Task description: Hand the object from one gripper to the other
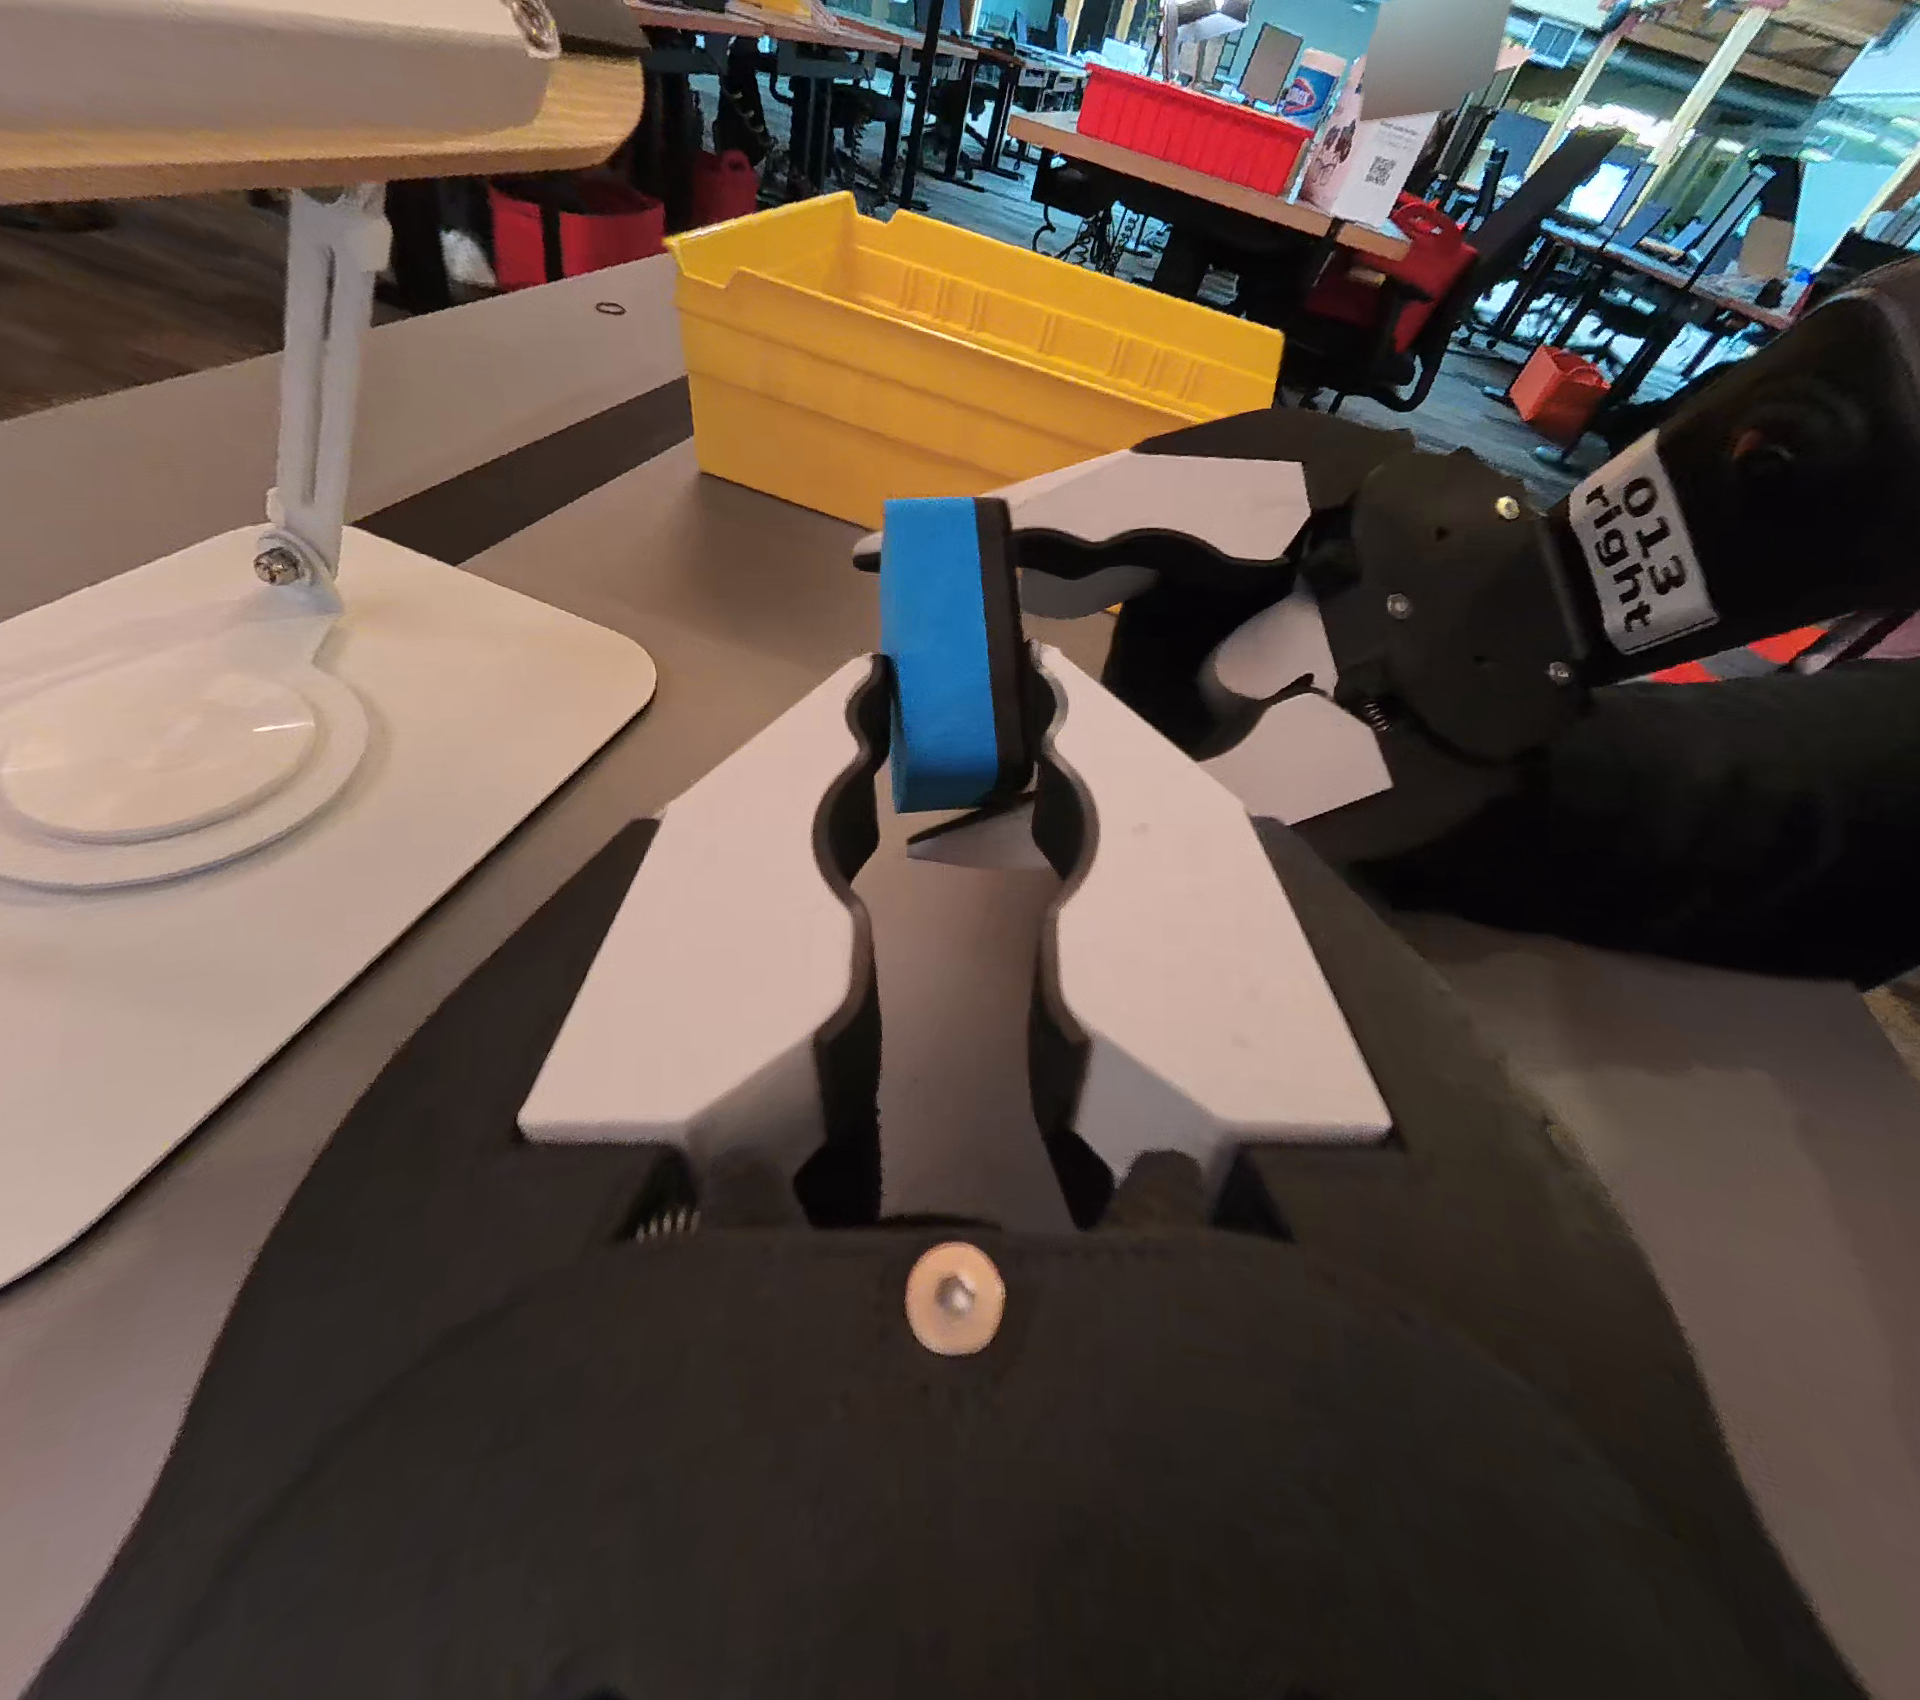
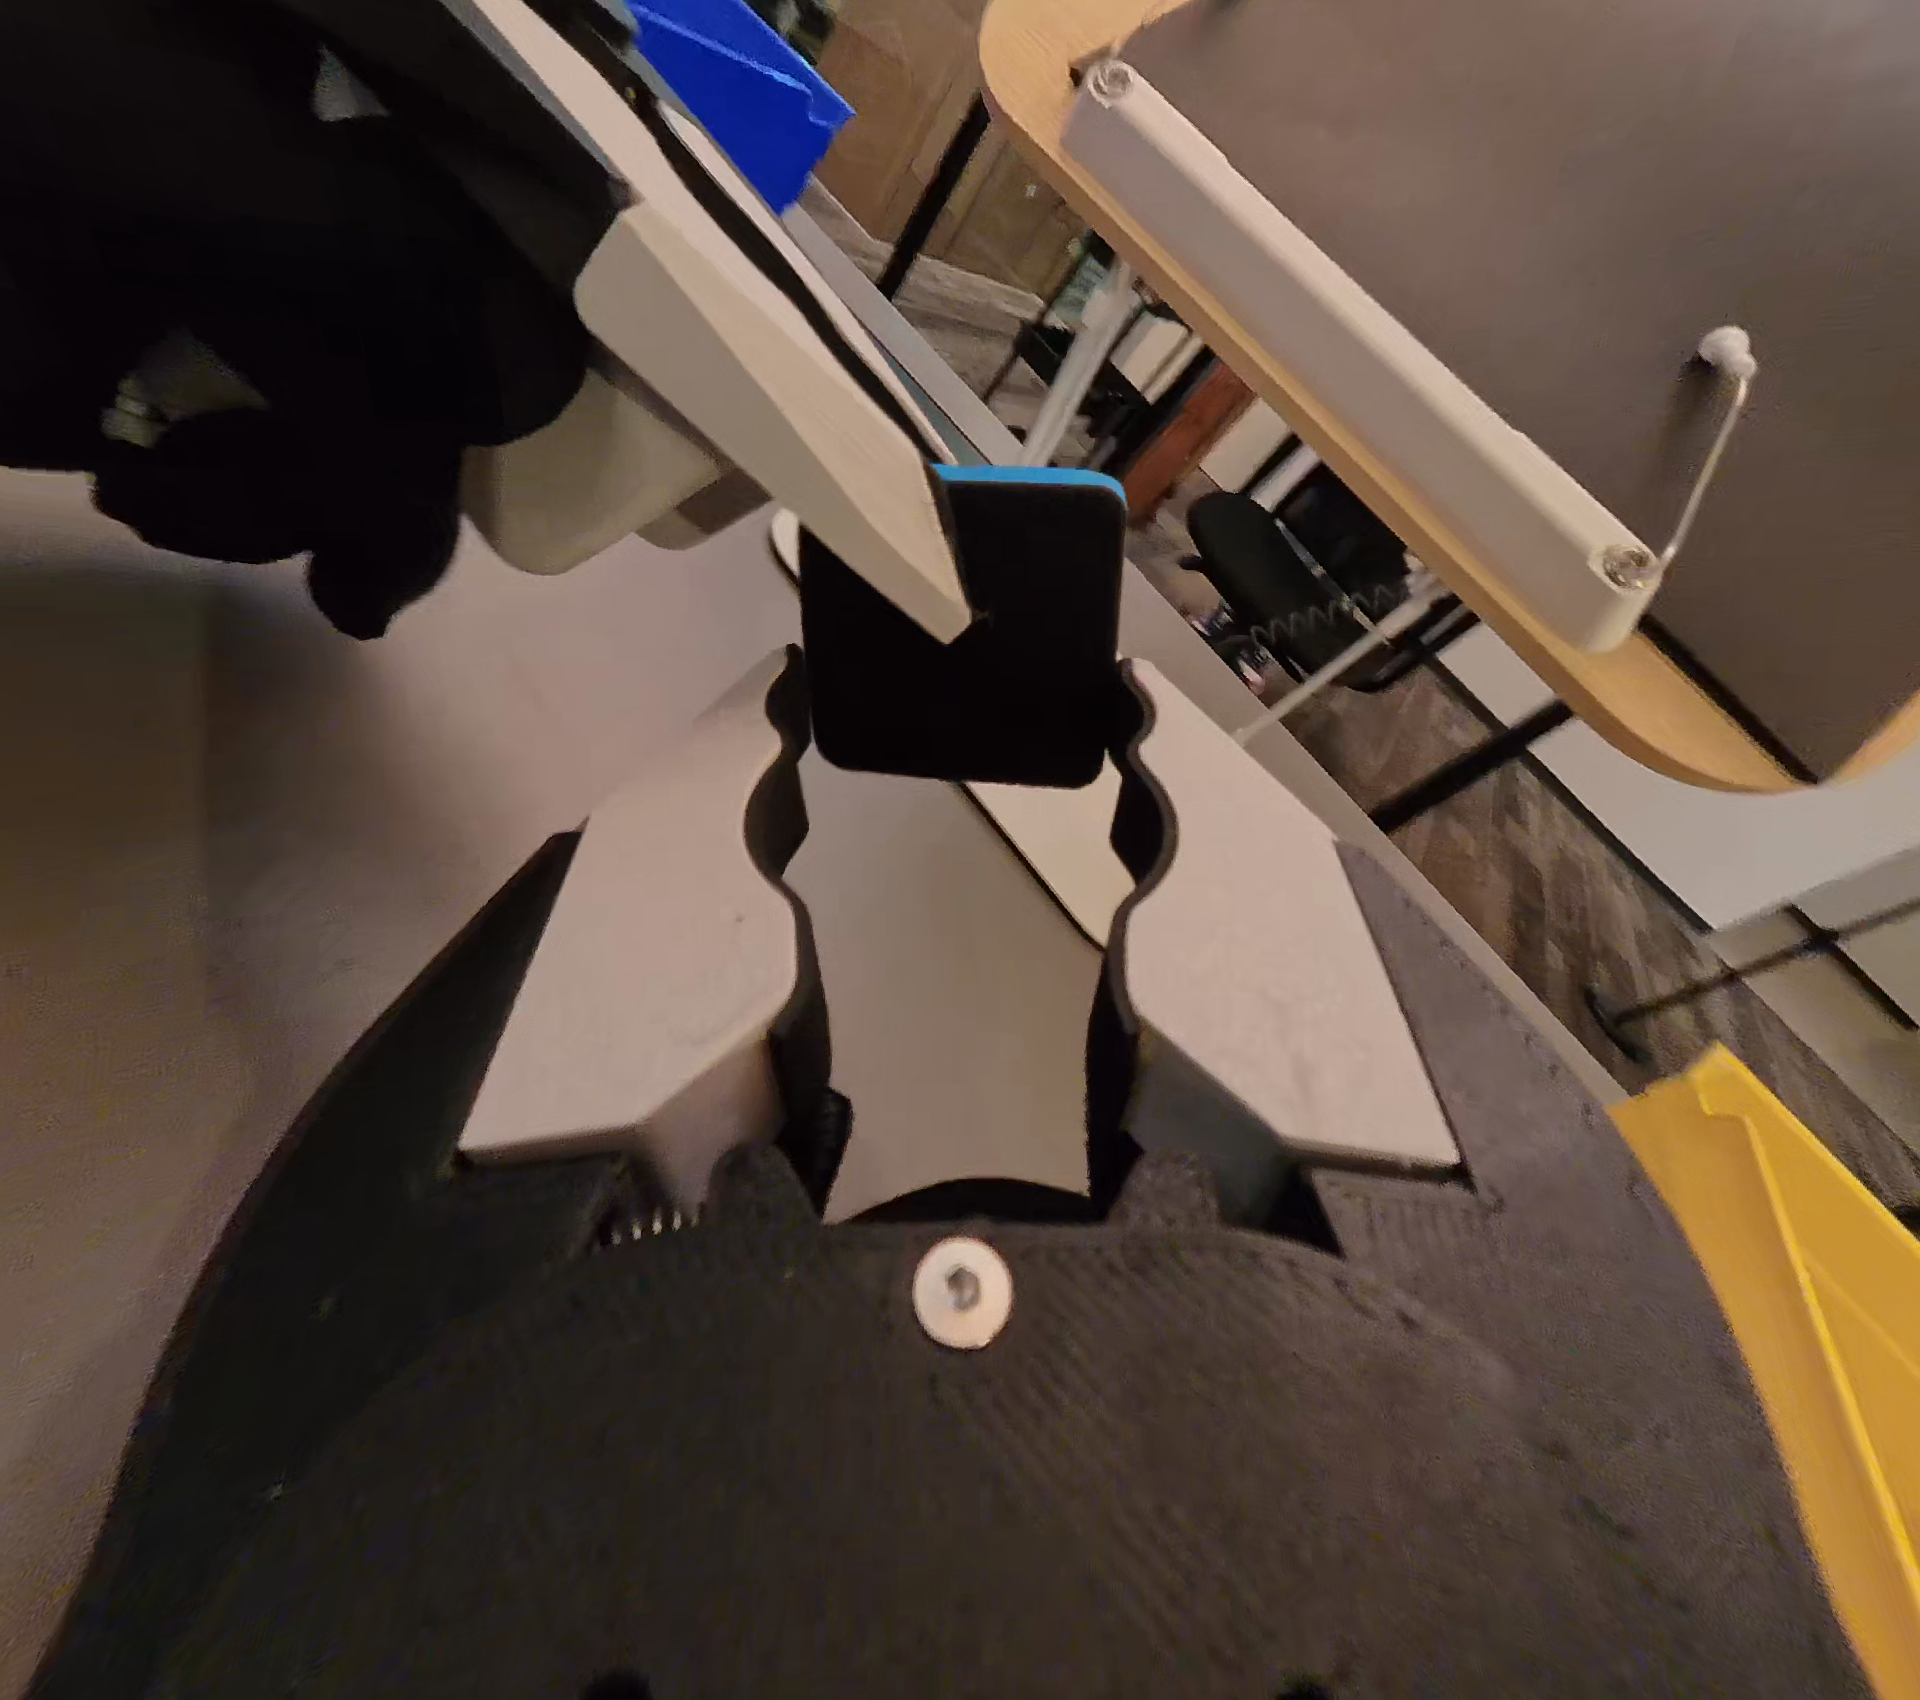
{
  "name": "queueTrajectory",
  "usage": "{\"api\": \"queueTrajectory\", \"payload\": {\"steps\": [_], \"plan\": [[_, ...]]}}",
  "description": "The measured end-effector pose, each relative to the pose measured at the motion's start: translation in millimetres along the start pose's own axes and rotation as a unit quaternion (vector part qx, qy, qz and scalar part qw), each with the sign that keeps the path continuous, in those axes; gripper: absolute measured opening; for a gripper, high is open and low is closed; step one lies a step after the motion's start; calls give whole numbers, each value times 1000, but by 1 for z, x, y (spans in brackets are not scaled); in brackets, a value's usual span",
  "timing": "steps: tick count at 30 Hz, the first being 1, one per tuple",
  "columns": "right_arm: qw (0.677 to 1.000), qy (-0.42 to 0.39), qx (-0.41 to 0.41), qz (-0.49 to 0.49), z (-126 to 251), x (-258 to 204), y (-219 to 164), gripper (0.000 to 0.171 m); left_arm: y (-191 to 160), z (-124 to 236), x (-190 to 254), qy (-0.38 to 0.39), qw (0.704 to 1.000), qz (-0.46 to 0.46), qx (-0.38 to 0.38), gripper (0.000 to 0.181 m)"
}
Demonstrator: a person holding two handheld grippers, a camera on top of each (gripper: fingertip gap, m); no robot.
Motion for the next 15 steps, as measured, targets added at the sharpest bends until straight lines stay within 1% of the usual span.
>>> {"api": "queueTrajectory", "payload": {"steps": [2, 3, 6, 7, 8, 10, 11, 15], "plan": [[999, 26, 29, -12, 3, -2, 7, 64, 3, 6, -1, -24, 999, 20, 22, 21], [998, 37, 45, -16, 5, -2, 11, 69, 5, 10, -2, -48, 997, 44, 34, 21], [991, 84, 100, -29, 13, -5, 22, 78, 13, 24, -1, -168, 977, 121, 57, 21], [988, 97, 117, -33, 16, -5, 25, 80, 14, 29, -2, -204, 967, 143, 52, 21], [985, 107, 133, -36, 19, -5, 28, 82, 11, 32, -2, -246, 954, 168, 30, 21], [979, 133, 153, -20, 24, -8, 33, 89, 2, 36, -3, -272, 945, 179, -25, 21], [977, 140, 159, 1, 26, -10, 34, 92, -2, 37, 2, -294, 936, 186, -58, 21], [965, 176, 174, 89, 36, -28, 39, 96, -8, 39, 16, -328, 917, 167, -157, 21]]}}
Point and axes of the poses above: each gripper's, where its closed fingertips meet, z back along the fingers, y out of its top, x = y × z across the jaws, the point moved 5 cm from there along z, back along the fingers, and after that the axes turned 7 degrees about -y, right-handed, at the moved point
